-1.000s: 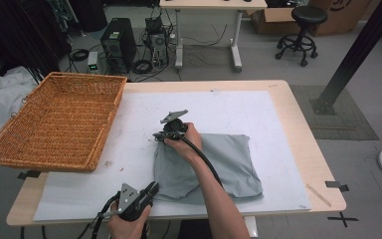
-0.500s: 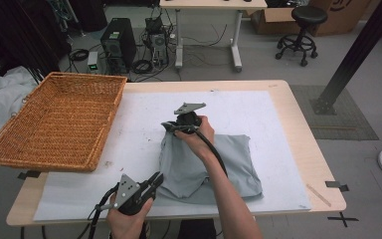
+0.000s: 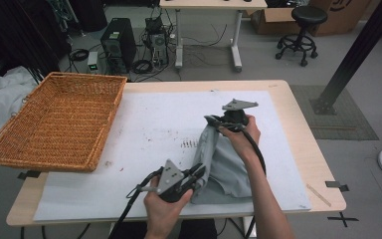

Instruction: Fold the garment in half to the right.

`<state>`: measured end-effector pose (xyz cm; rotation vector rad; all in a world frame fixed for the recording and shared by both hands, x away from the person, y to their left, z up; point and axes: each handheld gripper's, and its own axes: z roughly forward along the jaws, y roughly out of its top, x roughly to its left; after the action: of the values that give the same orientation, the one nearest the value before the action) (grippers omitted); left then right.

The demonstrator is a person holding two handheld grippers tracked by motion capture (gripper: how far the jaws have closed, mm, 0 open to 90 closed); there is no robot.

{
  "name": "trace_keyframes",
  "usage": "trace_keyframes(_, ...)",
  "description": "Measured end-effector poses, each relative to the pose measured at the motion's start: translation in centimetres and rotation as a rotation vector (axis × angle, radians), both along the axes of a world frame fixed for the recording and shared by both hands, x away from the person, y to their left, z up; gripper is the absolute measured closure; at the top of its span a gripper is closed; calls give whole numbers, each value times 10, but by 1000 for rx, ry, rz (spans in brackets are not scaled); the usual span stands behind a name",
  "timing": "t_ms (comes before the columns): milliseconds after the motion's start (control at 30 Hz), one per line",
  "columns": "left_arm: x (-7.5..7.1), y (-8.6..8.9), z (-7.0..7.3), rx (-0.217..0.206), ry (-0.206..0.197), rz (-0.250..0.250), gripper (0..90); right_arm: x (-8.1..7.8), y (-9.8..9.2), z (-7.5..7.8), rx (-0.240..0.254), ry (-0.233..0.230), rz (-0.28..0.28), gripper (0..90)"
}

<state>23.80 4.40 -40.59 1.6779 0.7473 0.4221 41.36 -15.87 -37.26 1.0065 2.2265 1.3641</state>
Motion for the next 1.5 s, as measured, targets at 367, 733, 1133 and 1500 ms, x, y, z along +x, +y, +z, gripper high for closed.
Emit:
trace_keyframes(367,19,-73,-19,18,73,-136,822,-4,-68,-28,36,48,-141,791)
trace_keyframes(733,20,-104,-40,68,105,-207,811,-13,-100,-45,58,84,-219,749)
trace_keyframes(1133,13,-129,-64,62,127,-345,499,-27,-127,-48,43,81,-347,578)
trace_keyframes(1500,12,-131,-64,76,122,-401,380,-45,-116,-45,93,21,-342,401)
